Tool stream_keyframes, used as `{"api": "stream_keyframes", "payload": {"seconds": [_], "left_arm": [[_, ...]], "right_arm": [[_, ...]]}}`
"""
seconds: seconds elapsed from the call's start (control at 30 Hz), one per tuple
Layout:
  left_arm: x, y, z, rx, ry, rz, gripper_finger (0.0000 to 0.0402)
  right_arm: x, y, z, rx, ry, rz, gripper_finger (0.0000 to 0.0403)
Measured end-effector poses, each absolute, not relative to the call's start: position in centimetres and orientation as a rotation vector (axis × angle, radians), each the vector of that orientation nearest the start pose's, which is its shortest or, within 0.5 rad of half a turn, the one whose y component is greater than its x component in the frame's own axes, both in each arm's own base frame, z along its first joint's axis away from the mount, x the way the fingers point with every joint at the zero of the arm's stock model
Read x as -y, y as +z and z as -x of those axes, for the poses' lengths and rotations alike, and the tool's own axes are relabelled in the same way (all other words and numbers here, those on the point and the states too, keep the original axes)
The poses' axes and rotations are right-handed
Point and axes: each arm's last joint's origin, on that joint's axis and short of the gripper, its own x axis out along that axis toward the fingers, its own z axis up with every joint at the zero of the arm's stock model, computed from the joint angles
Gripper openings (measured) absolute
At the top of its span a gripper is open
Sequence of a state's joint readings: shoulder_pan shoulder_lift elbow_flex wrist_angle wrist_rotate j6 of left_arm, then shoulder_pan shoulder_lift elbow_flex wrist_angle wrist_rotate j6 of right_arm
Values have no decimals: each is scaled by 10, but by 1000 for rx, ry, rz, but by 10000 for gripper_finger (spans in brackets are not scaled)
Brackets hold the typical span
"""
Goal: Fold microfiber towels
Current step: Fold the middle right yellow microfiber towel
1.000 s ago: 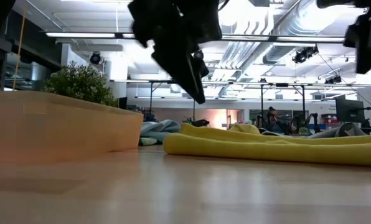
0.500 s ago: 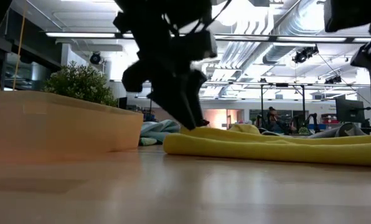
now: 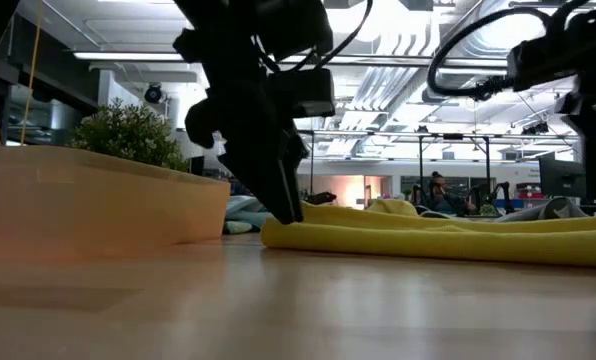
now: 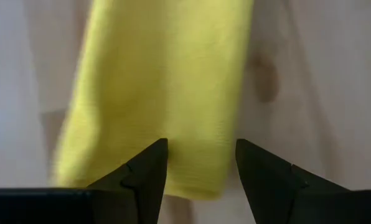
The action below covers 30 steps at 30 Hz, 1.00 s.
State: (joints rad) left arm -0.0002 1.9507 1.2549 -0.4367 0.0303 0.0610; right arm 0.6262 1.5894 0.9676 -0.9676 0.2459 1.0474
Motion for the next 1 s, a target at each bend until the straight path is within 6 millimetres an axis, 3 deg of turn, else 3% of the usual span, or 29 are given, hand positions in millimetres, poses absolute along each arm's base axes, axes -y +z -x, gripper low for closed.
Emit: {"api": "stream_keyframes", "payload": {"seconds": [0.17,0.33,0.57,0.77,1.0], "left_arm": [[20,150,-385,-1138,7,111,178],[37,150,-383,-1140,21,139,178],[55,150,-381,-1154,65,275,178],[60,150,-380,-1155,67,304,178],[56,150,-381,-1153,80,312,178]], "right_arm": [[-137,178,-216,-1398,-422,-99,220],[-130,182,-215,-1413,-418,-74,220],[-121,204,-202,-1365,-458,-122,220],[-124,223,-178,-1274,-471,-327,220],[-119,187,-139,-1078,-470,-911,220]]}}
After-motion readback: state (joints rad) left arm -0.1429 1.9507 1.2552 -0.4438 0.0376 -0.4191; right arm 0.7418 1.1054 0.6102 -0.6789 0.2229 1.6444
